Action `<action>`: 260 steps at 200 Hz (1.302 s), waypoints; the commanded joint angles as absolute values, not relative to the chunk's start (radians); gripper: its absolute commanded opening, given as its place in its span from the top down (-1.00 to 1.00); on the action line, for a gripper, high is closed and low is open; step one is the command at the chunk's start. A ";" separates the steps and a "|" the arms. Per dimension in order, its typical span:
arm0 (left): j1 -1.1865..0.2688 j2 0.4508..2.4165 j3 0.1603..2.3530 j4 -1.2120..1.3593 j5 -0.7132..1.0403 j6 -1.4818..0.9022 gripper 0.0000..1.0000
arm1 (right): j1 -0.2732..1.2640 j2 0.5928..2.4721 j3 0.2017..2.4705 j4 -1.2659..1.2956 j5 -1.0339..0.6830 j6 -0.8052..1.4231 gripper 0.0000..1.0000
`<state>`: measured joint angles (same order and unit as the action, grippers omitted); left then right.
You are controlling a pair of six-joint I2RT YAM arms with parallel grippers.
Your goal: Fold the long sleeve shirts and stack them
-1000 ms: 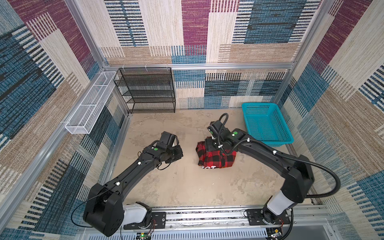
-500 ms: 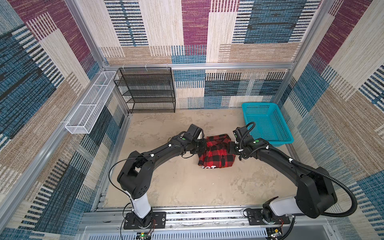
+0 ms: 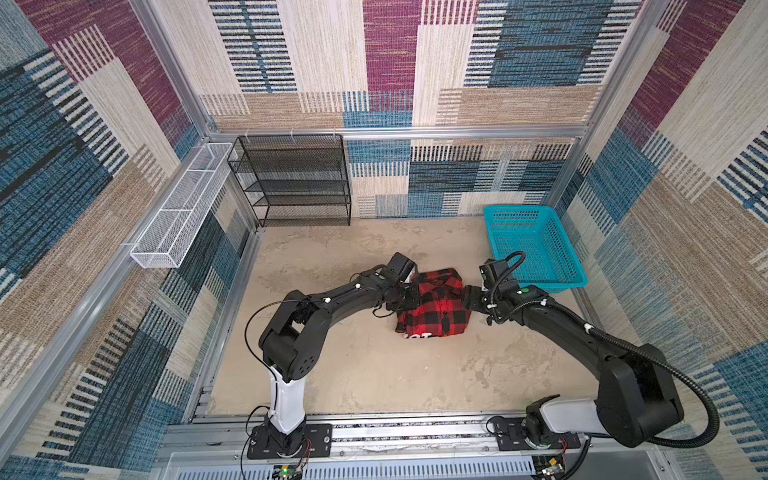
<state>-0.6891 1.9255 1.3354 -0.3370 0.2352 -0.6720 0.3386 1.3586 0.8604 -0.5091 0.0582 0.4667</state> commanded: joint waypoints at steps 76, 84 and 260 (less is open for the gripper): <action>-0.672 1.913 1.153 -0.394 -0.060 -0.703 1.00 | 0.323 1.296 0.748 -0.311 -0.119 0.426 -0.68; -0.671 1.919 1.148 -0.395 -0.068 -0.705 1.00 | 0.323 1.296 0.743 -0.305 -0.138 0.426 -0.69; -0.670 1.796 1.293 -0.557 -0.207 -0.562 1.00 | 0.428 1.082 0.767 -0.470 -0.120 0.556 -0.22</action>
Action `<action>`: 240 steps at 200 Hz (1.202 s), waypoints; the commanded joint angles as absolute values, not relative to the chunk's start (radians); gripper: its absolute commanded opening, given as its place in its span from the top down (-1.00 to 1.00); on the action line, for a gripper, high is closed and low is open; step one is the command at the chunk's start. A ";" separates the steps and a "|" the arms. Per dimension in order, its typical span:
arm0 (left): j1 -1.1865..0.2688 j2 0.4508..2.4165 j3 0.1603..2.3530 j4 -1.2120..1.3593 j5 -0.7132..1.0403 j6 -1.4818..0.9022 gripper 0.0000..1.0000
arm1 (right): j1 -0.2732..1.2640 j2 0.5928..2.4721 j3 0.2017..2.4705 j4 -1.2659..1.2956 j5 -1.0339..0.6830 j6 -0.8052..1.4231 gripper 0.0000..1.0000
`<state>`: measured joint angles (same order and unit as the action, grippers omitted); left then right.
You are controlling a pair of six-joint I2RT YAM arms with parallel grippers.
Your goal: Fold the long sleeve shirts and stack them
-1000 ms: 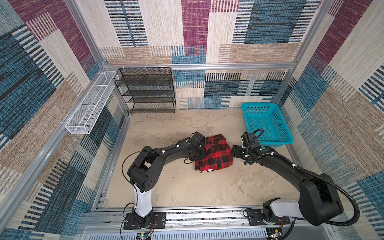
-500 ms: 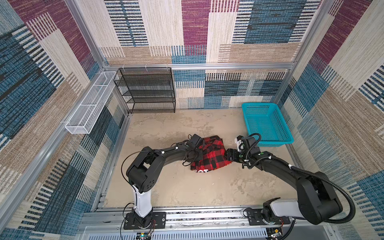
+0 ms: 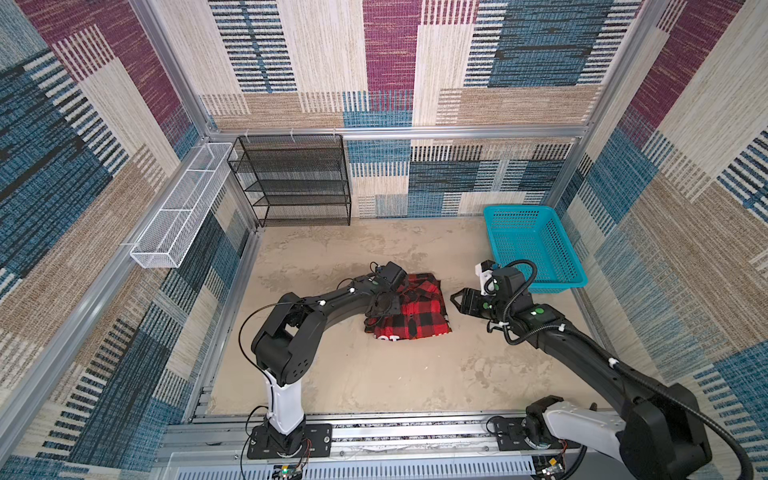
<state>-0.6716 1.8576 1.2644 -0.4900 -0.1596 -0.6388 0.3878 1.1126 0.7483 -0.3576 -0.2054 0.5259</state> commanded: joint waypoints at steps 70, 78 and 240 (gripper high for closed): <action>-0.660 1.602 1.151 -0.402 0.006 -0.622 0.91 | 0.589 1.403 0.891 -0.219 -0.222 0.552 0.23; -0.659 1.618 1.144 -0.391 0.020 -0.632 0.93 | 0.595 1.436 0.899 -0.206 -0.219 0.556 0.25; -0.599 1.656 1.199 -0.593 -0.006 -0.656 0.60 | 0.606 1.461 0.916 -0.357 -0.005 0.518 0.20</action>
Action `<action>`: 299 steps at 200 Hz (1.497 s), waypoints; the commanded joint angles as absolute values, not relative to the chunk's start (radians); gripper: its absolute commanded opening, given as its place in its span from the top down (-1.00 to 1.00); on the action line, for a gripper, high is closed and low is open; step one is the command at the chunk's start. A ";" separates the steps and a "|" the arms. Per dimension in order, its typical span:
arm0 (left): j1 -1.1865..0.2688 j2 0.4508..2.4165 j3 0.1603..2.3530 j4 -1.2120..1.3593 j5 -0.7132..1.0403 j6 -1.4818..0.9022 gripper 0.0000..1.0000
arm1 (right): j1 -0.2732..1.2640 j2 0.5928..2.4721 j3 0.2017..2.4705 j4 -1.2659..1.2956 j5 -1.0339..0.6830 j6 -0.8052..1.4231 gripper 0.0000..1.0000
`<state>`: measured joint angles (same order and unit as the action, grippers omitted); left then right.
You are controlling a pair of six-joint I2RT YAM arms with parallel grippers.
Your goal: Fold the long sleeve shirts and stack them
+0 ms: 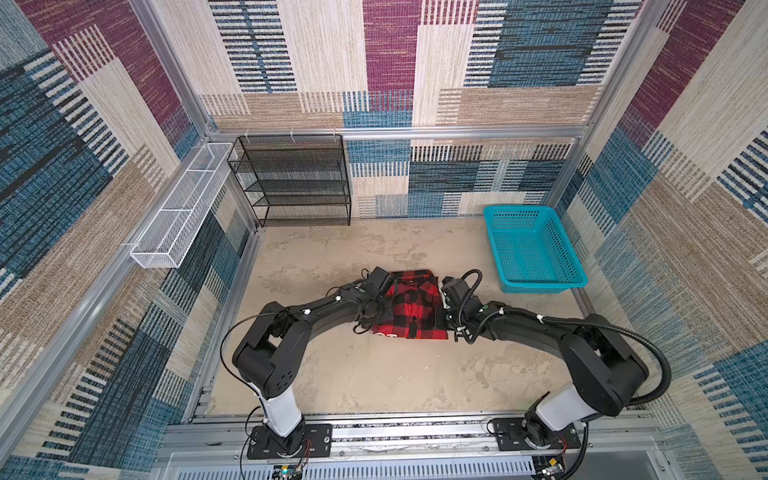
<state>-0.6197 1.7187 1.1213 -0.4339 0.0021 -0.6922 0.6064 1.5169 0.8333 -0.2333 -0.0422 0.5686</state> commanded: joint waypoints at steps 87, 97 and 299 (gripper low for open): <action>-0.441 1.837 1.385 -0.395 0.373 -0.606 0.79 | 0.606 1.673 1.098 -0.218 -0.079 0.494 0.28; -0.442 1.872 1.384 -0.362 0.389 -0.622 0.80 | 0.607 1.711 1.110 -0.187 -0.102 0.503 0.29; -0.351 1.990 1.612 -0.551 0.455 -0.469 0.32 | 0.530 1.777 1.346 -0.428 0.050 0.443 -0.01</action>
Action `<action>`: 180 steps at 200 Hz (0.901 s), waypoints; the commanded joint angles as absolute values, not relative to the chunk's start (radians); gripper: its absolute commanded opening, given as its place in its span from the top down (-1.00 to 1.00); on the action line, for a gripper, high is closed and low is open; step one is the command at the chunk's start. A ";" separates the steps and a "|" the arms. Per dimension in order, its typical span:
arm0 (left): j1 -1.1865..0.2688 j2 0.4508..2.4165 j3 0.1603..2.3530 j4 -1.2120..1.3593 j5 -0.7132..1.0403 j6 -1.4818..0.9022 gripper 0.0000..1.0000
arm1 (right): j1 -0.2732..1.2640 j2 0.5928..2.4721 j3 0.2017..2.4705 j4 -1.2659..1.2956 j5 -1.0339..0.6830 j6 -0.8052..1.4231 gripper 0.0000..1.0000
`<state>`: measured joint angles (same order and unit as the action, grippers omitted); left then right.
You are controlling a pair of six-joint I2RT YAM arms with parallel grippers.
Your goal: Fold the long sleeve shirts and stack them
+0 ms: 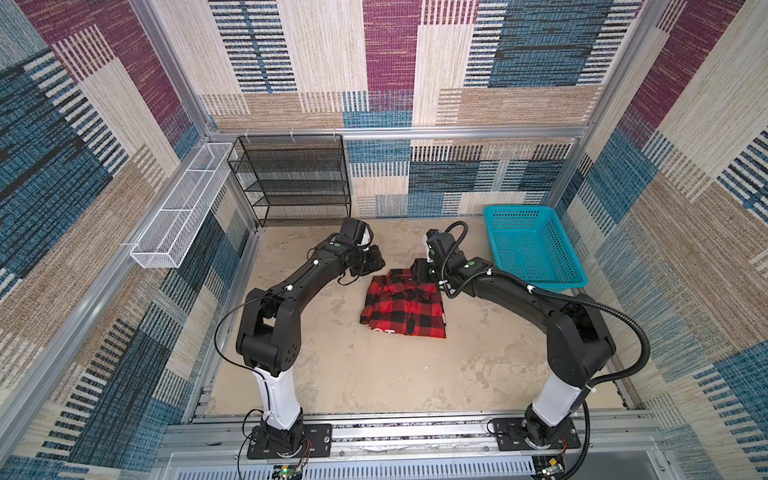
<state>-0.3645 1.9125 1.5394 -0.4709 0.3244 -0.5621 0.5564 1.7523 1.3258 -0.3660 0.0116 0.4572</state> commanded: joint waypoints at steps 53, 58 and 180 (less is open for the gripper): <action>-0.351 2.133 1.695 -0.589 0.447 -0.406 0.11 | 0.483 1.894 1.372 -0.423 0.062 0.417 -0.19; -0.351 2.139 1.697 -0.589 0.445 -0.400 0.08 | 0.482 1.905 1.373 -0.423 0.061 0.414 -0.20; -0.377 2.187 1.725 -0.550 0.448 -0.343 0.12 | 0.462 1.977 1.382 -0.368 0.035 0.400 -0.10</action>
